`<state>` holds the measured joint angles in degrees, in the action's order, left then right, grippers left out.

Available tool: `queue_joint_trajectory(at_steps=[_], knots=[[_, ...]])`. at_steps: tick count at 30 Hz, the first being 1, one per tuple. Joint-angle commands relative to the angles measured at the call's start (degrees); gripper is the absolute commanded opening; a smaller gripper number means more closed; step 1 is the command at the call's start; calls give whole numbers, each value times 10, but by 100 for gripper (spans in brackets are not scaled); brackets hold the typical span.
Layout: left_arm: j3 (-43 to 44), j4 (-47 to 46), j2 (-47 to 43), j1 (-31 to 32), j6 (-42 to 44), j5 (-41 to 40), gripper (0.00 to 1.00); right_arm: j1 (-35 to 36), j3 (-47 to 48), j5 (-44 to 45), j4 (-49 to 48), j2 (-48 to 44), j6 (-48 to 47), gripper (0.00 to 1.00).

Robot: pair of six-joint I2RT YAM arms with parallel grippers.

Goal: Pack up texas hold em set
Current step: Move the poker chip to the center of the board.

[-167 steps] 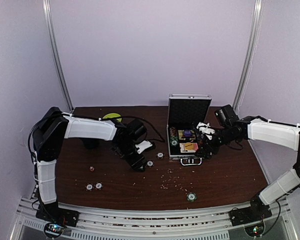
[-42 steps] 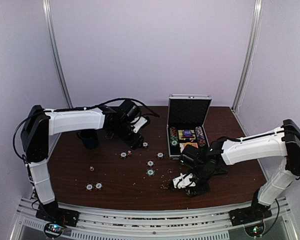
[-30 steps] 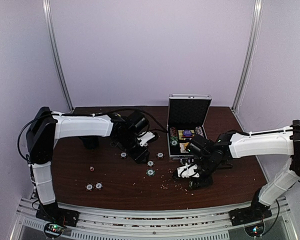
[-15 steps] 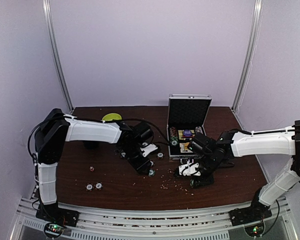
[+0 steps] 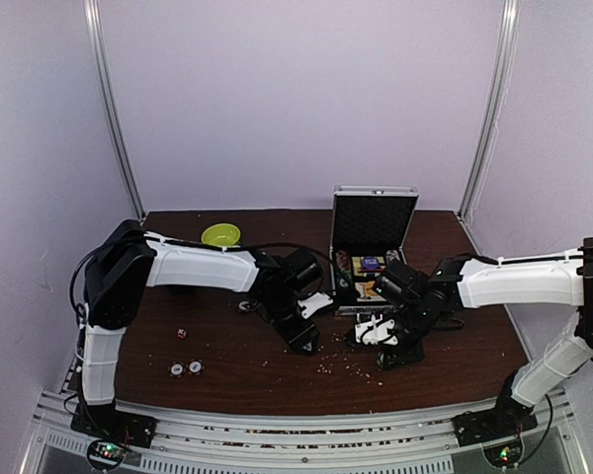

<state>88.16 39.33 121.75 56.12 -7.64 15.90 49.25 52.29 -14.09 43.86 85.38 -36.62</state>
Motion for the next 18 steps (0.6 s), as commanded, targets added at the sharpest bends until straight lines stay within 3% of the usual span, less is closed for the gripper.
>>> queue_joint_trajectory(at_steps=[1, 6, 9, 13, 18], knots=[[30, -22, 23, 18, 10, 56, 49, -6, 2, 6, 7, -19, 5, 34], [39, -31, 5, 18, 17, 118, 48, -11, 4, 12, 10, -25, 4, 34], [47, -7, -24, 1, 29, 72, 48, -12, 11, 12, 12, -23, 3, 34], [48, 22, -81, -66, 22, -15, 50, -12, 33, 8, 14, -10, -2, 34], [50, -16, -167, -159, -19, -153, 54, -11, 102, -14, 25, 40, -9, 35]])
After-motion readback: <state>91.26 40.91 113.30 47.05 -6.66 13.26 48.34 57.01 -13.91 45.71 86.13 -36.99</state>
